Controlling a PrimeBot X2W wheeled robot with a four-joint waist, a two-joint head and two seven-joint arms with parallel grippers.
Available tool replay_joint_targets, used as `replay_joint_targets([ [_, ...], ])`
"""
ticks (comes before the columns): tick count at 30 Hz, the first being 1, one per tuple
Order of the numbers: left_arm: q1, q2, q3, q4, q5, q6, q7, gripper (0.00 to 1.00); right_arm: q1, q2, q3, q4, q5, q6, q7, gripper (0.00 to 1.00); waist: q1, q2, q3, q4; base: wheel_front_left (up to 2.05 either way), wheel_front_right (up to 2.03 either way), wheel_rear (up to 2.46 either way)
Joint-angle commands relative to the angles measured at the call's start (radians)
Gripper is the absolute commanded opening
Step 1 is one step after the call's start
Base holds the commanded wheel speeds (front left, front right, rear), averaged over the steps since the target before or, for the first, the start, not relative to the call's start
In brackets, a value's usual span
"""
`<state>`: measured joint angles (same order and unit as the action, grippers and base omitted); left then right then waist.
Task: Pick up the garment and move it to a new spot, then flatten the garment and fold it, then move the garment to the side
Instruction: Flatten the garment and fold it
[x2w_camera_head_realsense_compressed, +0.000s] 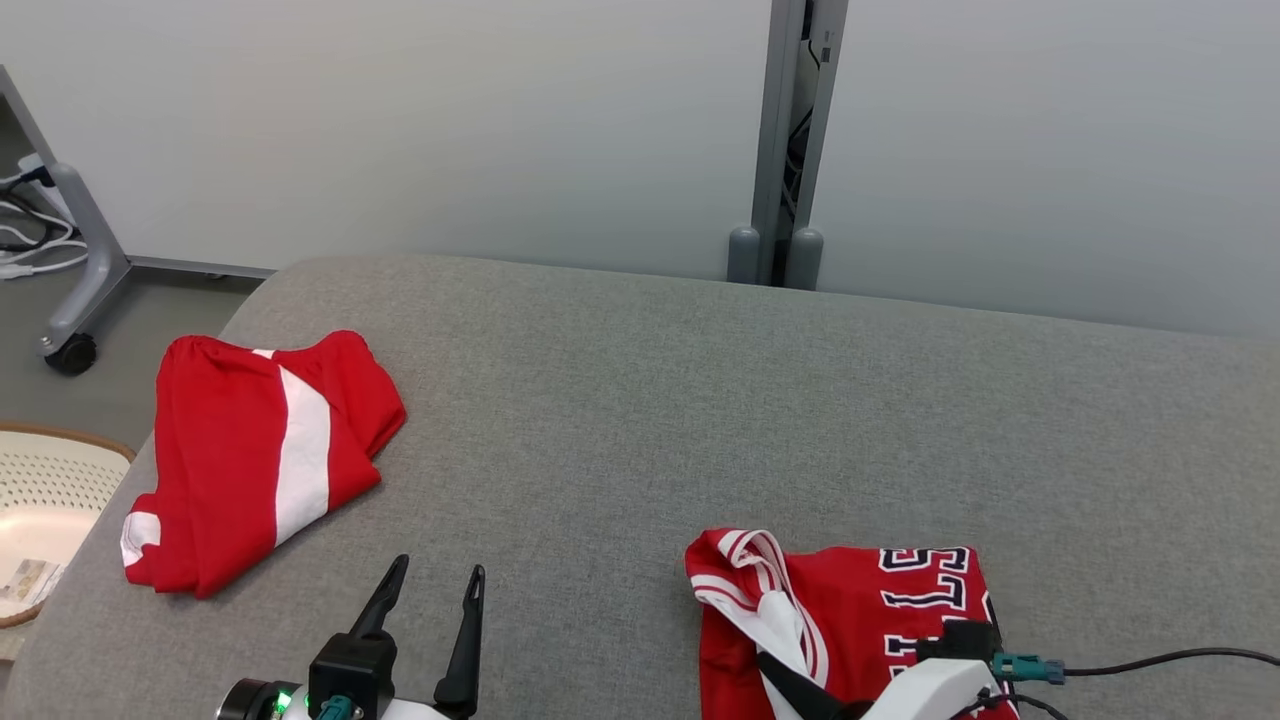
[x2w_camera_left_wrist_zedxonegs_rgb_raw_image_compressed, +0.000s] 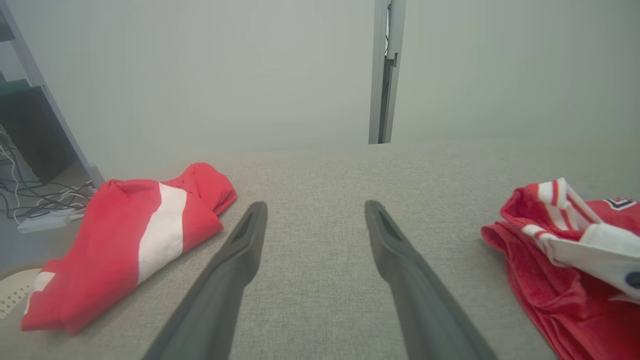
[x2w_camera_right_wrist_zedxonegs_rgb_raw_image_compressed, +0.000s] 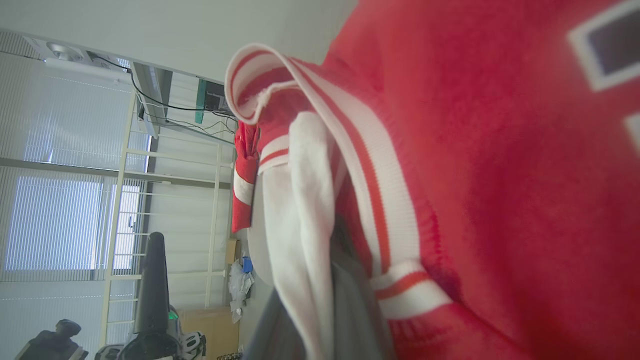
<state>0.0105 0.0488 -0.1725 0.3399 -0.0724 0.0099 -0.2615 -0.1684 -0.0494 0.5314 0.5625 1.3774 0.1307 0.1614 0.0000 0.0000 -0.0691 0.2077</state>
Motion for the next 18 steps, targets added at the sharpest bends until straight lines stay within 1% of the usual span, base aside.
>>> replay_joint_targets([
  [1,-0.018,0.004,0.001,0.002,0.004,-0.003,-0.004,1.00,-0.015,-0.004,0.016,0.007,0.016,0.000,-0.013,0.00,0.0000,0.0000,0.006,0.008,0.00,0.00,0.00],
  [3,-0.020,0.004,-0.002,0.004,0.004,-0.005,-0.004,1.00,-0.024,-0.004,0.043,0.027,0.031,0.000,-0.027,0.00,0.0000,0.0000,0.010,0.015,0.00,0.00,0.00],
  [4,-0.020,0.004,-0.004,0.005,0.003,-0.005,-0.004,1.00,-0.030,-0.004,0.053,0.042,0.033,0.000,-0.041,0.02,0.0000,0.0000,0.011,0.019,0.00,0.00,0.00],
  [5,-0.020,0.004,-0.006,0.005,0.002,-0.004,-0.004,1.00,-0.038,-0.005,0.058,0.060,0.034,0.000,-0.057,0.41,0.0000,0.0000,0.012,0.023,0.00,0.00,0.00],
  [6,-0.021,0.004,-0.007,0.006,0.000,-0.002,-0.004,1.00,-0.045,-0.005,0.065,0.075,0.041,0.000,-0.067,1.00,0.0000,0.0000,0.013,0.026,0.00,0.00,0.00],
  [10,-0.019,0.004,-0.006,0.005,-0.007,0.004,-0.004,1.00,-0.072,-0.004,0.095,0.091,0.081,0.000,-0.084,1.00,0.0000,0.0000,0.016,0.032,0.00,0.00,0.00],
  [13,-0.015,0.004,-0.006,0.007,-0.011,0.007,-0.004,1.00,-0.088,-0.004,0.116,0.079,0.112,0.000,-0.083,1.00,0.0000,0.0000,0.013,0.032,0.00,0.00,0.00],
  [18,-0.011,0.004,-0.006,0.013,-0.016,0.010,-0.004,1.00,-0.113,-0.003,0.155,0.006,0.194,0.000,-0.070,1.00,0.0000,0.0000,0.000,0.027,0.00,0.00,0.00],
])
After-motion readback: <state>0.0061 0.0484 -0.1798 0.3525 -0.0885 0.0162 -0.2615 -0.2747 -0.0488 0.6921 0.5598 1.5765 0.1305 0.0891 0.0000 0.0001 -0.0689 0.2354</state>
